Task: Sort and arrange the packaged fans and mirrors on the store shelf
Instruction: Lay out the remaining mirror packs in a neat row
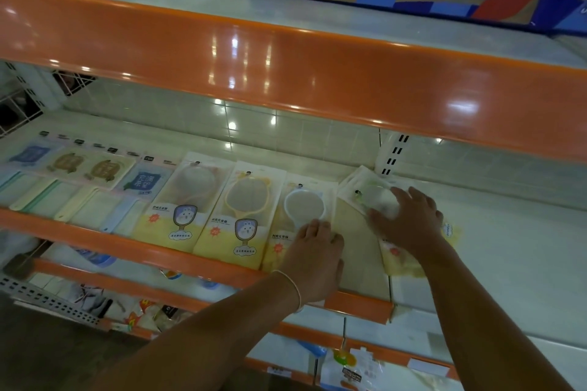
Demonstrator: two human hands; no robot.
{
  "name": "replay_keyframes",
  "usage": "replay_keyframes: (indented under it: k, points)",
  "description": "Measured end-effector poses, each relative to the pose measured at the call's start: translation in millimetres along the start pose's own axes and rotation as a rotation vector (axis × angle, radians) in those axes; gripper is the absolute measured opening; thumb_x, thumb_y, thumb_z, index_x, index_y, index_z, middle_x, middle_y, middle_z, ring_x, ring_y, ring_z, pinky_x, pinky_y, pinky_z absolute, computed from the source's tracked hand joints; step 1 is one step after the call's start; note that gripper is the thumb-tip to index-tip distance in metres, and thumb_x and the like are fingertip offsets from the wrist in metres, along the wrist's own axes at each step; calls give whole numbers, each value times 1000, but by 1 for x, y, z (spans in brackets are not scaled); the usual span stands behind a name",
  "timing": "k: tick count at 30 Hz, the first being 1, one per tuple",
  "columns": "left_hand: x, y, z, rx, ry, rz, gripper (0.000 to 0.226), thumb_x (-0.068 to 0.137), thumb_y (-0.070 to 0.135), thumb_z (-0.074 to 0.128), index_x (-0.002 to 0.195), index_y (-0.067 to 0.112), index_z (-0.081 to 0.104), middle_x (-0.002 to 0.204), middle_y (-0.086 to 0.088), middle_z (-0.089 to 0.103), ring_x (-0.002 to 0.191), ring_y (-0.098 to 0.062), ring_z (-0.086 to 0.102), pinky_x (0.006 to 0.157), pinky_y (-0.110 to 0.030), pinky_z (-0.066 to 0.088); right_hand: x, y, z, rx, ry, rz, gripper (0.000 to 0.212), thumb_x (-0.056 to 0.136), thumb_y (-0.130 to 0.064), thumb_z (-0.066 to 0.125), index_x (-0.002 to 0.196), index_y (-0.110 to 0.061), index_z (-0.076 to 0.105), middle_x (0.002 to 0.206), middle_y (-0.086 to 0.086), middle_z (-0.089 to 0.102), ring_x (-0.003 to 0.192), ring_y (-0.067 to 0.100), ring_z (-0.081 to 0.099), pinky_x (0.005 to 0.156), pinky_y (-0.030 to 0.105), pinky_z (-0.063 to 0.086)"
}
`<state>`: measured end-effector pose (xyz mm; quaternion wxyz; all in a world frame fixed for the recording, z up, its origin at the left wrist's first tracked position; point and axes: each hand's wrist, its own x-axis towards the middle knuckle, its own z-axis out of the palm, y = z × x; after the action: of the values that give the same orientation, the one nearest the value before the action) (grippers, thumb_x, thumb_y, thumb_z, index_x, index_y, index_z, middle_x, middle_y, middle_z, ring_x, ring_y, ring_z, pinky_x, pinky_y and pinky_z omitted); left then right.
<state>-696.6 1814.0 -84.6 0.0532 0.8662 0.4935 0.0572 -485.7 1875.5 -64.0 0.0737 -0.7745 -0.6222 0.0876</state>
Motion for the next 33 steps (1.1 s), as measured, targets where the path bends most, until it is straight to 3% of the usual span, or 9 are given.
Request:
replay_keyframes:
  k: [3, 6, 8, 13, 18, 23, 28, 33]
  points:
    - [0, 0, 0, 18, -26, 4, 49, 92, 24, 47, 137, 5, 41, 147, -27, 29, 141, -43, 21, 118, -49, 14, 13, 13, -4, -31, -84, 15, 106, 62, -90, 46, 146, -30, 29, 155, 9, 29, 141, 34, 26, 112, 54, 26]
    - [-2, 0, 2, 57, -51, 10, 51, 88, 17, 50, 137, 4, 40, 148, -28, 26, 142, -43, 17, 119, -48, 10, 19, 20, -6, -1, -156, 4, 115, 48, -98, 42, 141, -31, 31, 139, 3, 49, 124, 29, 49, 102, 53, 39]
    - [-2, -1, 3, 57, -44, 10, 49, 88, 15, 50, 135, 3, 42, 149, -28, 26, 142, -43, 17, 119, -47, 9, 17, 20, -7, 6, -155, 3, 110, 48, -97, 45, 136, -32, 36, 127, 1, 56, 113, 27, 55, 97, 51, 43]
    - [-1, 0, 2, 52, -44, 11, 51, 88, 17, 51, 137, 3, 41, 148, -27, 27, 142, -42, 18, 118, -47, 11, 14, 16, -11, -52, -119, 34, 102, 47, -92, 55, 128, -31, 42, 116, 5, 57, 107, 31, 54, 91, 47, 43]
    - [3, -1, 0, -5, -4, 22, 46, 96, 28, 41, 136, 5, 43, 148, -24, 30, 141, -41, 23, 118, -49, 18, 10, 12, -20, -41, -137, 112, 111, 46, -82, 71, 136, -27, 37, 123, 12, 50, 115, 36, 50, 94, 47, 42]
    - [14, 2, -5, -98, -8, 20, 42, 97, 31, 40, 130, 6, 47, 144, -19, 36, 140, -35, 25, 114, -48, 26, 1, 16, -24, 106, -83, 131, 108, 50, -67, 82, 137, -19, 40, 119, 13, 56, 107, 32, 56, 82, 39, 47]
    - [21, 14, -9, -109, -40, 18, 42, 97, 31, 40, 130, 6, 47, 143, -17, 37, 137, -32, 27, 110, -44, 30, -8, 35, -28, 194, -14, 240, 80, 56, -53, 86, 116, -8, 56, 94, 4, 61, 83, 22, 54, 69, 32, 45]
    - [24, 23, -3, -145, -64, 76, 38, 96, 31, 42, 124, 6, 49, 139, -18, 40, 133, -32, 33, 105, -44, 37, -18, 54, -30, 226, 31, 340, 78, 55, -54, 86, 109, -5, 58, 99, 10, 64, 81, 23, 55, 65, 31, 43]
